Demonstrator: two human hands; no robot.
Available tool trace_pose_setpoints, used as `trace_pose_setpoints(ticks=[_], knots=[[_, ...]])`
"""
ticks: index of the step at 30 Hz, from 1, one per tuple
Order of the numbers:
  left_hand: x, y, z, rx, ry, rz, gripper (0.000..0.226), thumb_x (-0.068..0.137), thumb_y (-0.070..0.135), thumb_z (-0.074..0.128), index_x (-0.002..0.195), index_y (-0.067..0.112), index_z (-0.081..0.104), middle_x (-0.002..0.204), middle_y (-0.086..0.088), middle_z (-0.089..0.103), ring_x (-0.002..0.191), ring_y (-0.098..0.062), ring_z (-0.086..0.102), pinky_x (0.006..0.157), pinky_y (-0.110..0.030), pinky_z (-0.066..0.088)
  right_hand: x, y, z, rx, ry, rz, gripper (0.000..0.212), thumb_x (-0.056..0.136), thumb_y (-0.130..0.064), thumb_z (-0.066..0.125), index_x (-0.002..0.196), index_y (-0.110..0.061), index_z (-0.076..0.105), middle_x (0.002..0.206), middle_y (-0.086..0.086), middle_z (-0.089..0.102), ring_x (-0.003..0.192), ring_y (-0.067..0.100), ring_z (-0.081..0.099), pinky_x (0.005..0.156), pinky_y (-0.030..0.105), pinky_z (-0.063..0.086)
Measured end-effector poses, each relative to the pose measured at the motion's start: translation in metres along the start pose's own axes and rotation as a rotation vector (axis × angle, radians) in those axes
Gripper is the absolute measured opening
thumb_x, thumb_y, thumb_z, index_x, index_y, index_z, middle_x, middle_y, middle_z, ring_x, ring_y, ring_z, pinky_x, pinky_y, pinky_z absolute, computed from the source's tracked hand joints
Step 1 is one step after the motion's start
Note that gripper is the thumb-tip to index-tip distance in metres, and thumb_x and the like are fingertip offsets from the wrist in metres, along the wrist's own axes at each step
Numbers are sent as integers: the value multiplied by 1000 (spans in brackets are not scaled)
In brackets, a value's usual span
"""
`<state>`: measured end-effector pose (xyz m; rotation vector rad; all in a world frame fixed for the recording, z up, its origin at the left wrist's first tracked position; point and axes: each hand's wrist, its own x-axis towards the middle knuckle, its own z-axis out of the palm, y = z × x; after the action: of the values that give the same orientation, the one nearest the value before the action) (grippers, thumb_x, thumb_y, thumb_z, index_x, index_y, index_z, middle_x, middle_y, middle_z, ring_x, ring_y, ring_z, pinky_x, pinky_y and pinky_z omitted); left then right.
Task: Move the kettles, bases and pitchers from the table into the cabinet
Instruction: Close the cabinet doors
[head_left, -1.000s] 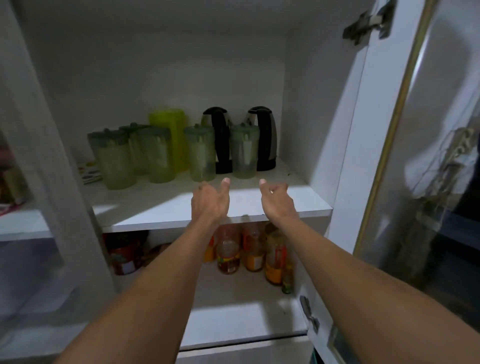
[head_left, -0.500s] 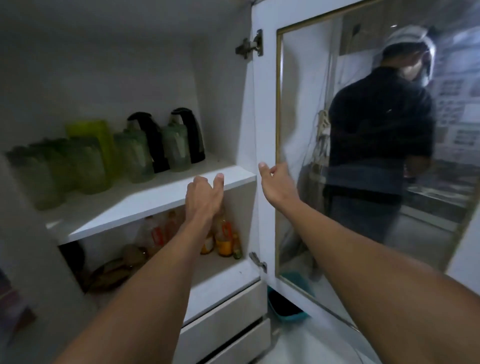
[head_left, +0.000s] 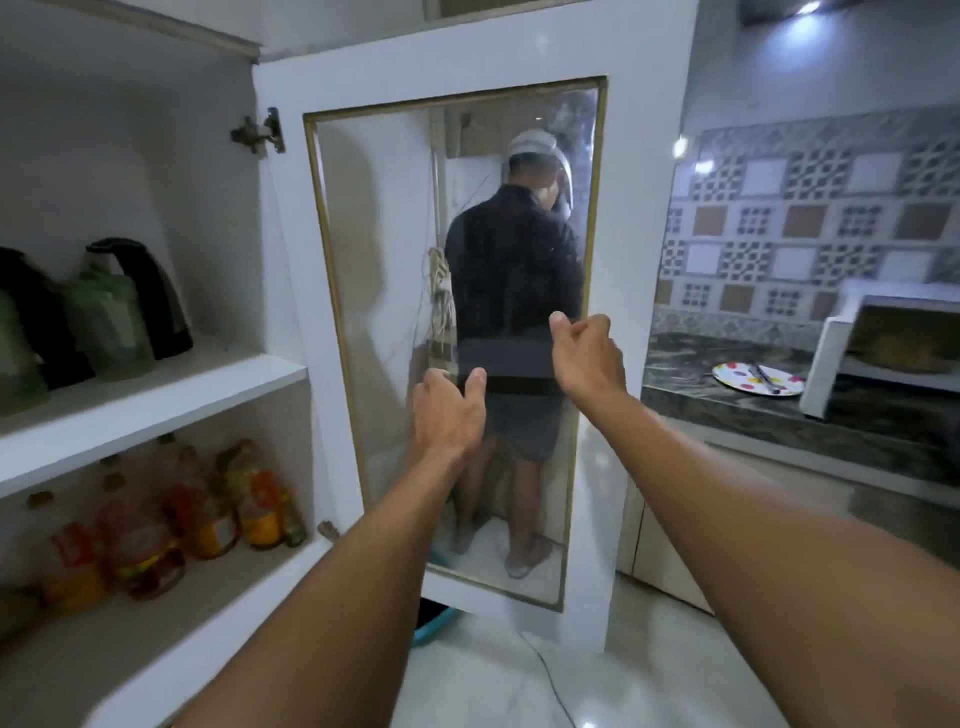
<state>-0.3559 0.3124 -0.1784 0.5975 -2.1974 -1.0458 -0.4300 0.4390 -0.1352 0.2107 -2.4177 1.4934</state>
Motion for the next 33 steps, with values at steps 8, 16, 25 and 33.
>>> trace_pose_setpoints(ticks=[8, 16, 25, 33], knots=[[-13, 95, 111, -35, -48, 71, 55, 96, 47, 51, 133, 6, 45, 131, -11, 54, 106, -22, 57, 79, -29, 44, 77, 30, -103, 133, 220, 24, 35, 97, -46, 46, 111, -14, 46, 119, 12, 61, 95, 29, 54, 78, 33, 35], [-18, 141, 169, -56, -90, 96, 78, 86, 41, 70, 144, 9, 29, 146, -13, 35, 129, -28, 46, 100, -34, 43, 127, 44, -113, 269, -122, -26, 80, 86, -66, 46, 146, -14, 36, 139, 11, 55, 121, 33, 55, 101, 45, 45], [-18, 127, 170, 36, -10, 11, 92, 77, 40, 80, 145, 11, 26, 146, -10, 29, 130, -29, 43, 100, -35, 44, 123, 37, -88, 299, -147, -57, 54, 92, -60, 42, 126, -19, 52, 114, 3, 60, 113, 31, 57, 102, 48, 44], [-53, 127, 131, 38, 9, 93, 98, 77, 38, 80, 149, 11, 19, 149, -11, 23, 134, -28, 38, 104, -35, 41, 73, 18, -96, 300, -60, -90, 42, 94, -54, 43, 70, -20, 52, 79, 2, 61, 95, 31, 58, 89, 45, 45]])
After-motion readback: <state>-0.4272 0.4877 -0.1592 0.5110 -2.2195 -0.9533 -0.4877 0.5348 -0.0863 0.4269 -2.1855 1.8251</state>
